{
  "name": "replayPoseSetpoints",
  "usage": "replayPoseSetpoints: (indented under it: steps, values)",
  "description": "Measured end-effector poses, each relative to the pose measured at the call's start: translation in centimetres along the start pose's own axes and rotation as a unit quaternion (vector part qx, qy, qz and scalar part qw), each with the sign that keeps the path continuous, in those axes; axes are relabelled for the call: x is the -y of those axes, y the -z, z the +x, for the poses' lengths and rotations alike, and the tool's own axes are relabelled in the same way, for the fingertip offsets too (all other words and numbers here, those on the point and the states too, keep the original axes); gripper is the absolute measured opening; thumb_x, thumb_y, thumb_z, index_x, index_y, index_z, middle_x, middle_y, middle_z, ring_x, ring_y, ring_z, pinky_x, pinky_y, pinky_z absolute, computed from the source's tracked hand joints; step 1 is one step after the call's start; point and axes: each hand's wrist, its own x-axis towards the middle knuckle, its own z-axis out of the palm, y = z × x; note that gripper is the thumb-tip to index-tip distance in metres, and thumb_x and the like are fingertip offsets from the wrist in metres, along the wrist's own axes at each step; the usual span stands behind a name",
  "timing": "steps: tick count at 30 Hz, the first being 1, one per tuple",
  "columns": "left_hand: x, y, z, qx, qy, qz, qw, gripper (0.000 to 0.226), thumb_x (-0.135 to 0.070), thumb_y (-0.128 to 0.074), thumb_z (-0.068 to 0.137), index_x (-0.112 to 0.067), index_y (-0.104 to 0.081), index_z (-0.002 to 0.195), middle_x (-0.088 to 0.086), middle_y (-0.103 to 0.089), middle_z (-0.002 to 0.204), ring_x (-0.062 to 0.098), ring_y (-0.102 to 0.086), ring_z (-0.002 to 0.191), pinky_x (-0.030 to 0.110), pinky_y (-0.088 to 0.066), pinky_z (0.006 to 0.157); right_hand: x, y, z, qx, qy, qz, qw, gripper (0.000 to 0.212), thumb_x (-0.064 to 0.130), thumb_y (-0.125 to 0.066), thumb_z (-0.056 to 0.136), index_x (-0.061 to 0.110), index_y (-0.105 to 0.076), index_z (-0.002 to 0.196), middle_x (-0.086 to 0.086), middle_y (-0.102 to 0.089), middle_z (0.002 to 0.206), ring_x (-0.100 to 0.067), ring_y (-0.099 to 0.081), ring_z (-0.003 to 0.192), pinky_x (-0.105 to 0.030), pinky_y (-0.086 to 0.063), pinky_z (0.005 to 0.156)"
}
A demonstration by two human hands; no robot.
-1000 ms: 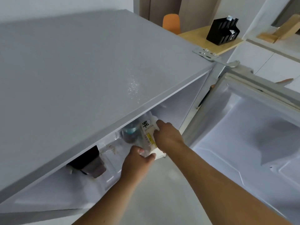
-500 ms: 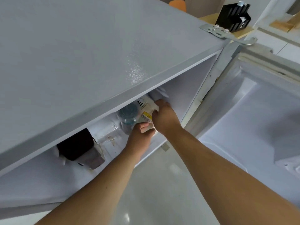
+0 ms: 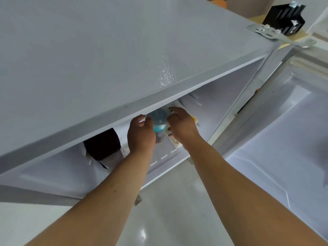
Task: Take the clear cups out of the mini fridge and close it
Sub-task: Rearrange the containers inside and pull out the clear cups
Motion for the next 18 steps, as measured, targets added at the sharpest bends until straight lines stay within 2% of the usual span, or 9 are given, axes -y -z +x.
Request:
replayPoseSetpoints:
  steps: [2, 3, 8, 10, 14, 16, 18]
  values:
    - [-0.1, 0.1, 0.1, 0.002, -0.009, -0.006, 1.000, 0.004, -0.035, -0.062, 0.093, -0.036, -0.062, 0.097, -0.007, -0.071, 0.108, 0.017, -0.069, 0.097, 0.042, -0.057, 0.094, 0.0, 0.0, -0.1, -0.001, 0.012, -0.012, 1.000, 0.041, 0.016, -0.053, 0.101, 0.022, -0.057, 0.141, -0.007, -0.066, 0.135, -0.031, -0.068, 0.112, -0.049, -0.057, 0.097]
    - [-0.1, 0.2, 0.0, 0.002, -0.009, -0.014, 1.000, 0.003, -0.034, -0.064, 0.090, -0.037, -0.062, 0.091, -0.011, -0.071, 0.102, 0.017, -0.071, 0.095, 0.044, -0.058, 0.092, 0.0, 0.2, -0.3, -0.008, 0.020, -0.013, 1.000, 0.040, 0.015, -0.054, 0.099, 0.021, -0.059, 0.139, -0.007, -0.068, 0.131, -0.030, -0.070, 0.109, -0.049, -0.058, 0.095]
    - [0.3, 1.2, -2.1, 0.024, 0.019, -0.087, 0.996, 0.021, -0.043, -0.067, 0.070, -0.036, -0.064, 0.089, -0.007, -0.076, 0.077, 0.019, -0.074, 0.069, 0.051, -0.062, 0.082, -0.3, 1.6, -2.3, -0.034, 0.031, 0.000, 0.999, 0.039, 0.020, -0.055, 0.089, 0.028, -0.067, 0.126, 0.001, -0.075, 0.108, -0.022, -0.075, 0.079, -0.046, -0.064, 0.075]
    - [1.2, 1.7, -3.3, 0.050, 0.029, -0.094, 0.994, 0.023, -0.043, -0.068, 0.070, -0.034, -0.063, 0.090, -0.010, -0.076, 0.074, 0.017, -0.073, 0.063, 0.049, -0.064, 0.079, -1.2, 2.1, -3.7, -0.025, 0.031, -0.008, 0.999, 0.038, 0.023, -0.057, 0.089, 0.027, -0.066, 0.126, 0.003, -0.074, 0.104, -0.019, -0.073, 0.064, -0.044, -0.065, 0.065]
    - [4.8, 2.3, -6.0, 0.095, 0.059, -0.074, 0.991, 0.021, -0.040, -0.073, 0.080, -0.031, -0.061, 0.095, -0.015, -0.076, 0.079, 0.015, -0.076, 0.069, 0.046, -0.064, 0.079, -4.5, 2.1, -5.7, -0.024, 0.010, -0.047, 0.999, 0.021, 0.027, -0.062, 0.091, 0.039, -0.061, 0.108, 0.007, -0.071, 0.105, -0.021, -0.072, 0.085, -0.047, -0.063, 0.076]
    - [6.7, 2.3, -6.6, 0.101, 0.091, -0.056, 0.989, 0.017, -0.037, -0.074, 0.086, -0.030, -0.061, 0.094, -0.009, -0.076, 0.079, 0.013, -0.077, 0.071, 0.043, -0.064, 0.081, -5.9, 1.5, -5.9, -0.018, -0.022, -0.070, 0.997, 0.016, 0.030, -0.062, 0.092, 0.042, -0.058, 0.102, 0.008, -0.072, 0.108, -0.017, -0.072, 0.083, -0.043, -0.064, 0.075]
    - [8.0, 2.1, -6.7, 0.096, 0.128, -0.045, 0.986, 0.013, -0.034, -0.073, 0.090, -0.030, -0.061, 0.092, -0.006, -0.075, 0.087, 0.013, -0.077, 0.074, 0.040, -0.064, 0.082, -6.9, 0.8, -5.6, -0.004, -0.051, -0.097, 0.994, 0.015, 0.033, -0.061, 0.095, 0.038, -0.061, 0.109, 0.008, -0.071, 0.114, -0.015, -0.072, 0.082, -0.039, -0.064, 0.075]
